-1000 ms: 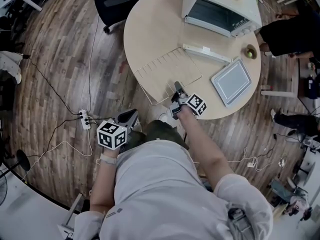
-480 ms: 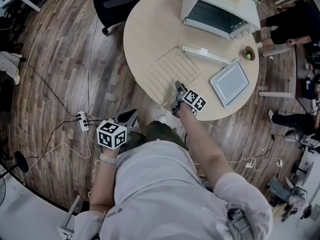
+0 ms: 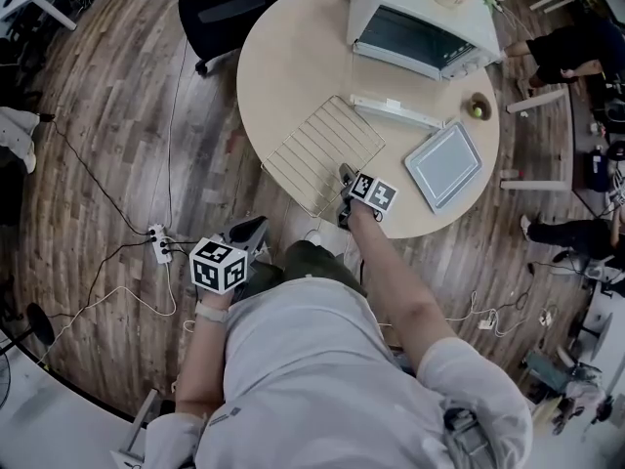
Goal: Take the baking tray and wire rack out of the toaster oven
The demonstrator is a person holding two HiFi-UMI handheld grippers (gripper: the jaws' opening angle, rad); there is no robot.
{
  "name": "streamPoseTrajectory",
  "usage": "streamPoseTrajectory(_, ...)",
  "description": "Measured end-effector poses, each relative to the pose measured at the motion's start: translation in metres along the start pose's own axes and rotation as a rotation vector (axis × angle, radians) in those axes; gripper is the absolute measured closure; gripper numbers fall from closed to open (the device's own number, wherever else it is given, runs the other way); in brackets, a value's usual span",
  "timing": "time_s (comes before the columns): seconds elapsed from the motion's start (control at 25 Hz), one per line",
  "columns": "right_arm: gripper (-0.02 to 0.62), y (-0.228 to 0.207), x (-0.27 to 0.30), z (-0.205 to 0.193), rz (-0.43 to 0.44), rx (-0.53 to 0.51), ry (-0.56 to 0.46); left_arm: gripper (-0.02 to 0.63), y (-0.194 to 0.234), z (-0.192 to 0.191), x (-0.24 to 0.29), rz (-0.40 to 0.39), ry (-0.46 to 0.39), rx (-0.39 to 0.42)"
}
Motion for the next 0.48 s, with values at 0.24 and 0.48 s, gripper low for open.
streamPoseTrajectory(0.24,0.370,-0.004,-0.015,0.002,-0.025,-0.090,0.004,0.606,-0.004,0.005,0.008,-0.023,0.001,0.025)
streamPoseTrajectory(0.48,0.370,-0.003,-0.048,0.004,-0.006,-0.195,-0.042,0.606,-0.007,0.020,0.020,-0.063,-0.004,0.076)
Point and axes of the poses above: the fingertips, and each gripper's own axes: x forward along the fingers, y to its left, z out of its top, the point moved 9 cm from there along -x, backward along the fingers, and after that the axes turned 1 degree about -y, right-handed, at the moved point
